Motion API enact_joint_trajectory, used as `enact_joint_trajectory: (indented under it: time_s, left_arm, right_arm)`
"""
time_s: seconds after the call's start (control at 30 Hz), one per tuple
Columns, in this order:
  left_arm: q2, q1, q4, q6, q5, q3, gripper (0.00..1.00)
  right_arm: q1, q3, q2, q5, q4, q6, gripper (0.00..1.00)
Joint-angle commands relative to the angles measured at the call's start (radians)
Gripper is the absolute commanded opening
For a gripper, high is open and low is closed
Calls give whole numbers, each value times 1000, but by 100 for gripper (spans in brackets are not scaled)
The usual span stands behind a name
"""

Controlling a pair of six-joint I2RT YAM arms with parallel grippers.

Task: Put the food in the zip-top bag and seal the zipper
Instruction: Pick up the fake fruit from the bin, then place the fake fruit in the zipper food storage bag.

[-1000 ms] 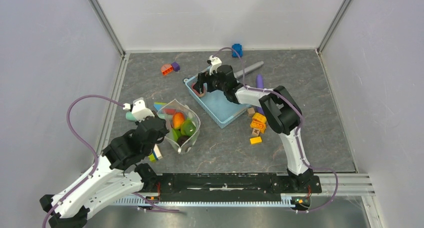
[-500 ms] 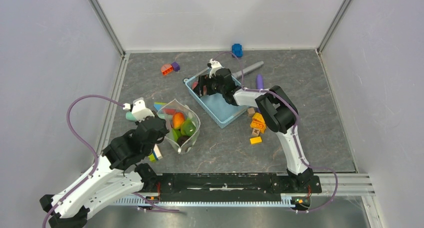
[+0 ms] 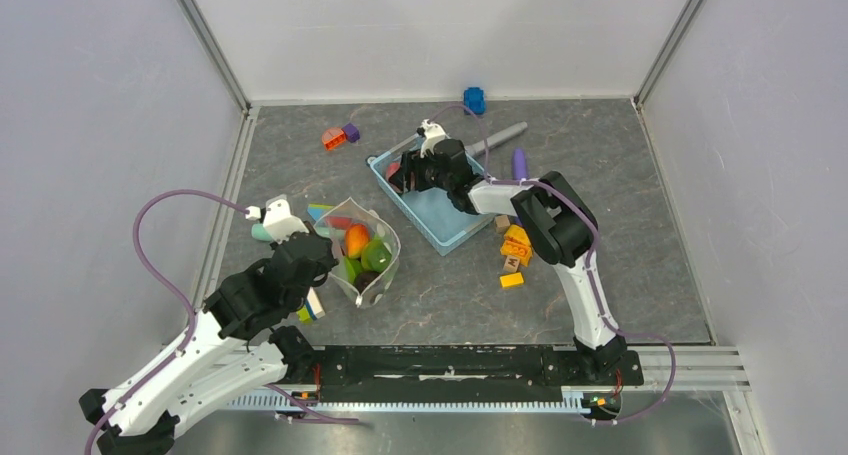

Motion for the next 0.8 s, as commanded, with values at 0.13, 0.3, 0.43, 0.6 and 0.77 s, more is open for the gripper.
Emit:
enact_joint_trajectory:
  time_s: [0.13, 0.3, 0.43, 0.6, 0.77]
  left_arm:
    - [-21, 1, 22, -17, -4, 21, 2]
    - [-32, 1, 33, -14, 12, 18, 2]
    - [-34, 1, 34, -15, 18, 17, 2]
    - [-32, 1, 40, -14, 25, 19, 2]
    - [-29, 2, 50, -9, 39, 23, 2]
  right_arm:
    - [5, -163, -256, 20, 96, -68, 24]
    - [4, -306, -446, 29, 136, -112, 24]
    - [14, -435, -622, -10, 179, -146, 24]
    - [107, -549, -816, -17, 213, -286, 24]
    - [229, -560, -907, 0, 171, -412, 25]
